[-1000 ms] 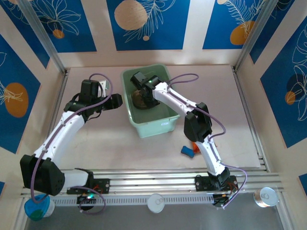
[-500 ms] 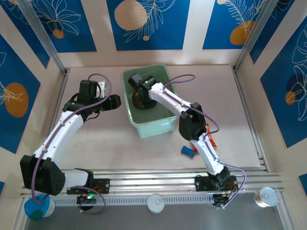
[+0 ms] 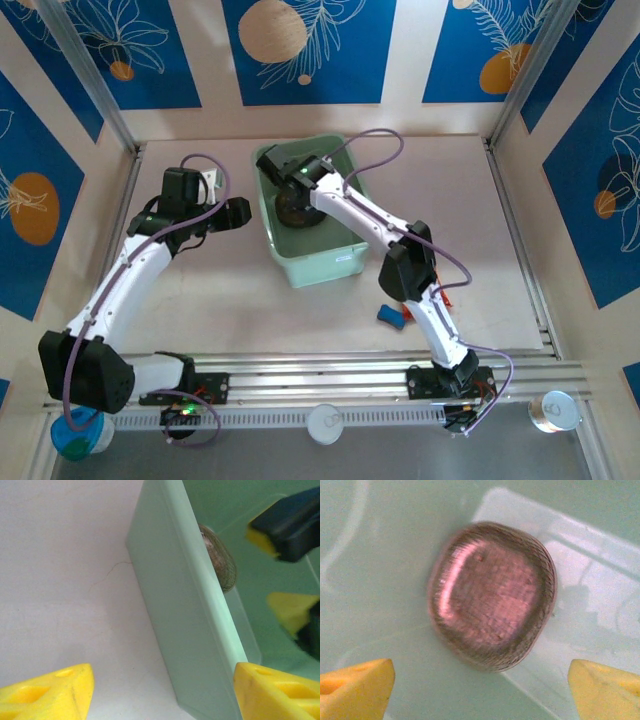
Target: Place the plates into the plastic bin on the countertop
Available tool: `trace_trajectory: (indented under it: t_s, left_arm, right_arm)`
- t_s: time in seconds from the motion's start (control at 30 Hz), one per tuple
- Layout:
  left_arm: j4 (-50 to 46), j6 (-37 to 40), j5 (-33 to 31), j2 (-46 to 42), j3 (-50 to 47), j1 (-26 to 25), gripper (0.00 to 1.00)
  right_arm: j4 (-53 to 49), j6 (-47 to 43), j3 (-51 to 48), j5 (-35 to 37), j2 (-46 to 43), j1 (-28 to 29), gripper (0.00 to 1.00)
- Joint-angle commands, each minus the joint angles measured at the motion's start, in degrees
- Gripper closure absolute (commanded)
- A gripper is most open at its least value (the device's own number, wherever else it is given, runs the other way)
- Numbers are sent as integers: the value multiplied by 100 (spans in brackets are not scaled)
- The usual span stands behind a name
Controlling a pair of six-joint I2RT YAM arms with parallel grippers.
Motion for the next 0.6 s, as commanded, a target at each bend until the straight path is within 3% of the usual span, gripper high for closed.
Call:
trace_trajectory:
  t_s: [0.0, 0.23, 0.4, 0.47, 0.57]
  left_arm:
    - [91, 51, -146, -199, 51, 92, 26]
    - [253, 287, -639, -501, -329, 230, 26]
    - [608, 664, -1285, -737, -788, 339, 23]
    - [812, 804, -1601, -748, -1001, 376, 22]
    - [1371, 1039, -1992, -713, -1488, 386, 20]
  right_arm:
    - [181, -1206, -280, 792, -886, 34, 4]
    - [3, -3065, -1129, 1472, -2233, -86, 1]
    - [1553, -4785, -3784, 2075, -4090, -337, 1]
    - [1953, -5009, -4774, 1567, -4834, -840, 1]
    - [2564, -5051, -6370, 689, -5889, -2036, 1]
